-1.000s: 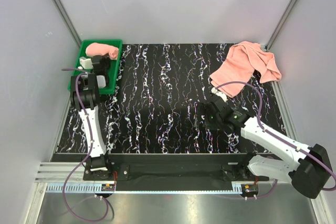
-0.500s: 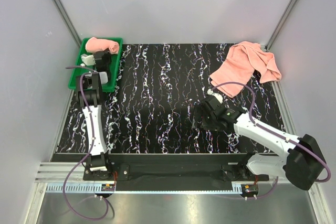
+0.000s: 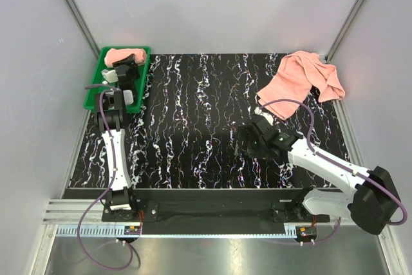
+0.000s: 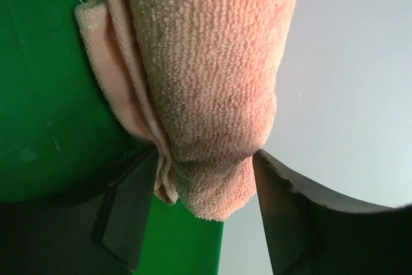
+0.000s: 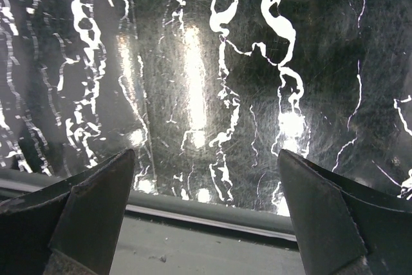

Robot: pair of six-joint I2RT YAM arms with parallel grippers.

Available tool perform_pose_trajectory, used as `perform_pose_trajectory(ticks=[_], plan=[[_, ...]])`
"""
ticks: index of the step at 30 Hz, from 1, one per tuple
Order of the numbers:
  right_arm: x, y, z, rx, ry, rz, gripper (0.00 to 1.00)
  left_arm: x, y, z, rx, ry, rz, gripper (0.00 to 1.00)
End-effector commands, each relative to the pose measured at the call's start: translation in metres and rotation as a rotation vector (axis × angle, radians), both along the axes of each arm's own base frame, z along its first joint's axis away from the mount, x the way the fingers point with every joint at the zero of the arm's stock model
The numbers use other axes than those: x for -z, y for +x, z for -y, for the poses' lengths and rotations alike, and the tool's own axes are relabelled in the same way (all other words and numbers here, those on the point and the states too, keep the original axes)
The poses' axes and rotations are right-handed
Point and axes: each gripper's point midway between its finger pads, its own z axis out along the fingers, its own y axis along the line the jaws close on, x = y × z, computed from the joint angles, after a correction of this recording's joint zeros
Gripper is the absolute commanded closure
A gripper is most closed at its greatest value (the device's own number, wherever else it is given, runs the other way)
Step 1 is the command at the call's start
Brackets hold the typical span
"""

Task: Roll the towels
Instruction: Place the rolled towel into the container

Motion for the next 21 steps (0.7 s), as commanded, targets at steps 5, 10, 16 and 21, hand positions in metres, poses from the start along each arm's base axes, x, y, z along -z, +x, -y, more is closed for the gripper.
perform_pose_trajectory(ticks=[5,10,16,21], plan=[[-0.027,-0.002,0.006,0.038,0.048,0.064,0.00,-0.013,-0.016,0.003,0.045,-0.016,-0.036,0.30],[-0.038,-0.007,0.014,0.049,0.050,0.088,0.00,-0.014,-0.033,0.001,0.074,-0.049,-0.105,0.32],[-0.047,-0.014,0.024,0.061,0.056,0.105,0.00,-0.029,-0.057,0.001,0.101,-0.043,-0.156,0.33],[-0.061,-0.013,0.039,0.078,0.008,0.149,0.00,-0.053,-0.081,-0.001,0.116,-0.002,-0.170,0.33]])
